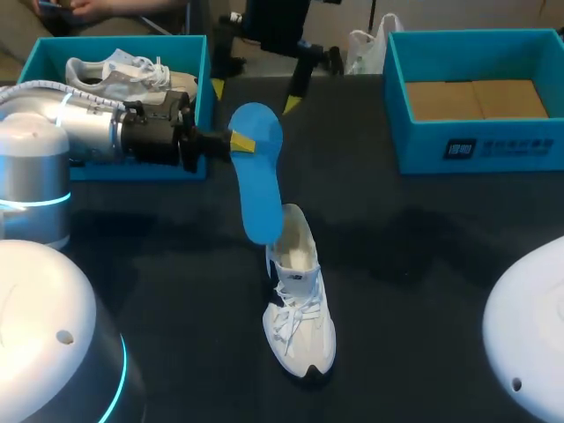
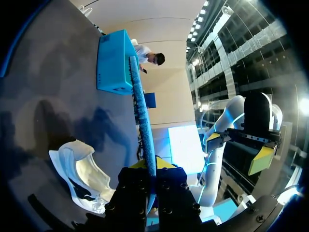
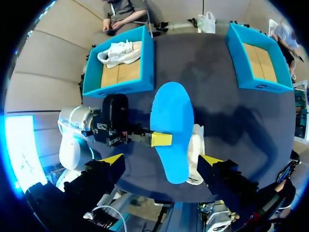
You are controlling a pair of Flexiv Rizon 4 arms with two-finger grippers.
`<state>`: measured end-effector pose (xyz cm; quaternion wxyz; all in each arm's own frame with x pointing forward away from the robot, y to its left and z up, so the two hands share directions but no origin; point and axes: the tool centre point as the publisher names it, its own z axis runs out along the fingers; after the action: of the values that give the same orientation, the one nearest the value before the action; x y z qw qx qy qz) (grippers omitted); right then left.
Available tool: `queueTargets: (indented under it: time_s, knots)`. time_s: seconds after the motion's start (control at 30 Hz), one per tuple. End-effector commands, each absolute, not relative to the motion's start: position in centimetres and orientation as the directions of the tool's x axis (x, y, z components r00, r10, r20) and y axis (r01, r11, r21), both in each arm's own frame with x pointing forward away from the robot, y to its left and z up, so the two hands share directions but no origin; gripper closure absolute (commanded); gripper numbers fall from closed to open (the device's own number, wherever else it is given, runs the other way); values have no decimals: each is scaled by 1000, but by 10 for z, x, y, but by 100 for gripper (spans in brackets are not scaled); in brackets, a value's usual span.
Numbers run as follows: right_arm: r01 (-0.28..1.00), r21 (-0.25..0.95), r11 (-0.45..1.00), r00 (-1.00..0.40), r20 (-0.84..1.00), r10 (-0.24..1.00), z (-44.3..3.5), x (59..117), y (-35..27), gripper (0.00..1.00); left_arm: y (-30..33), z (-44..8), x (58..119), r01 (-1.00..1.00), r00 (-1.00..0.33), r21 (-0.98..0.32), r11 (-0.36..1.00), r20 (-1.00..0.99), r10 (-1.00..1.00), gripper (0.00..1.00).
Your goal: Take the shoe out of the shoebox, open the shoe tongue, remove and reinsert the insole, then place the shoe into the shoebox
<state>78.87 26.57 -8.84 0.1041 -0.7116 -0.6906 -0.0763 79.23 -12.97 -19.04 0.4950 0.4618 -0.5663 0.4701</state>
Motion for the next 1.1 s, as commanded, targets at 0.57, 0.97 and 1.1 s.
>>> queueTargets:
  time_s: [0.57,0.97,1.1]
  knots:
    - [991,-72,-111,132,520,844,-94,787,238,0,-130,-191,792,-988,-84,-75,132,995,-59,100]
    - [973,-163,-165,229,795,562,-87,802,228,0,-130,-191,792,-988,-84,-75,132,995,-59,100]
    - [968,-212,-136,251,838,484,-87,804,225,0,-130,-191,792,-988,-84,-75,132,995,-59,100]
